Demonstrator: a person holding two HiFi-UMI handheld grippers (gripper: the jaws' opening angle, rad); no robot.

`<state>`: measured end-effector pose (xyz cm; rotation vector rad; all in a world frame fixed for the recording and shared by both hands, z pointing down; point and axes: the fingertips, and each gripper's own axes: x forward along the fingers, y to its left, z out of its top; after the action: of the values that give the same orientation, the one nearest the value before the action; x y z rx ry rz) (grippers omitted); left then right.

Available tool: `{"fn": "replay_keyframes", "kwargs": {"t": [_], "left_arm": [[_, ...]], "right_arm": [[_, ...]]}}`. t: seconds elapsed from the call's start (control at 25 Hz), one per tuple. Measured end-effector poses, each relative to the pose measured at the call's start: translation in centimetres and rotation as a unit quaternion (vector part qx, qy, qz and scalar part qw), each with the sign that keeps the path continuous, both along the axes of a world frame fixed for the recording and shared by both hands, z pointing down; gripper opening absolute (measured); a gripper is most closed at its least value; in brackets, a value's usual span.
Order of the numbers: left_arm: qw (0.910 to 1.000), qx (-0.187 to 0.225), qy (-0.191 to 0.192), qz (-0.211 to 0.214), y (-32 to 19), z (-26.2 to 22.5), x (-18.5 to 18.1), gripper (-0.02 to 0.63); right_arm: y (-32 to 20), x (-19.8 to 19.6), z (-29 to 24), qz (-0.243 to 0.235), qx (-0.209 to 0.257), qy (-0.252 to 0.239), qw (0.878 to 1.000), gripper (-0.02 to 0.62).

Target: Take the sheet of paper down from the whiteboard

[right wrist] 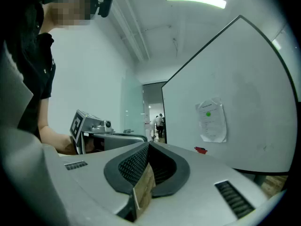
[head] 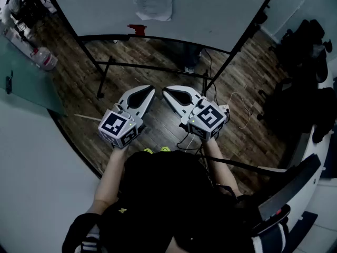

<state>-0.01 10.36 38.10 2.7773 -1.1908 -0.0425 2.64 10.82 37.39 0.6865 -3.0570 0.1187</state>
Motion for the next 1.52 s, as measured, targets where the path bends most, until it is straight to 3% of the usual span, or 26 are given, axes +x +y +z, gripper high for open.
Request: {"fn": "replay_keyframes", "kwargs": {"t": [1.52], "left_arm": [[0.9989, -0.011, -0.008, -0.044, -2.6, 1.1, 0.5, 0.032]], "right_arm": [[-3.4, 1.4, 0.2, -0.013, 0.007, 0.002, 1.0, 0.006]]}}
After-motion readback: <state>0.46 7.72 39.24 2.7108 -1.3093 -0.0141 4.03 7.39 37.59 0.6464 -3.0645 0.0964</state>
